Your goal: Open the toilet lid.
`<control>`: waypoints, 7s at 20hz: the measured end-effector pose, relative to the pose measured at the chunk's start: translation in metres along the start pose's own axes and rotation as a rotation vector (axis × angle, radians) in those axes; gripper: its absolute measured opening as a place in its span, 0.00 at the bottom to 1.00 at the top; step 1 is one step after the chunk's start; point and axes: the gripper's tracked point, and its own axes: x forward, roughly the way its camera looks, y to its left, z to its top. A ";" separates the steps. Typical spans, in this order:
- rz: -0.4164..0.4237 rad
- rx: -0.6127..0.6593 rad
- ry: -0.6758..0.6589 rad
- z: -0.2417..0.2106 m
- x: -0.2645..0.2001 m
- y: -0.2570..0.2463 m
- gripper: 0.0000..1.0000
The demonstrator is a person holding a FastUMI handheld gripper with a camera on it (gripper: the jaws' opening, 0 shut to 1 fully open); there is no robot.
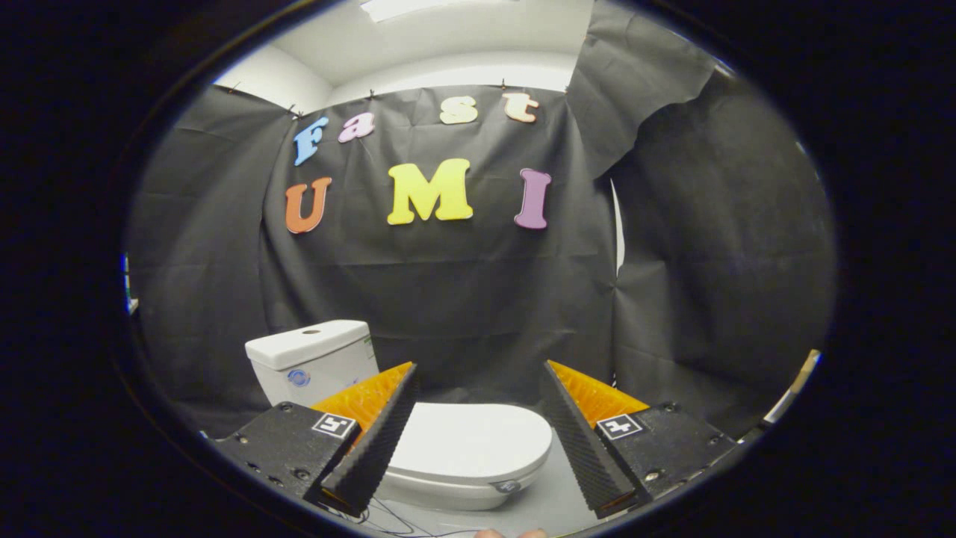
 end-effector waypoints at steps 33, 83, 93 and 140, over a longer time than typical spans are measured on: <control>-0.135 0.639 0.699 -0.320 0.101 -0.072 0.96; -0.001 0.935 0.586 -0.196 0.143 -0.014 0.04; 0.025 0.814 0.567 -0.156 0.145 0.019 0.04; 0.196 0.358 0.520 -0.085 0.153 0.204 0.09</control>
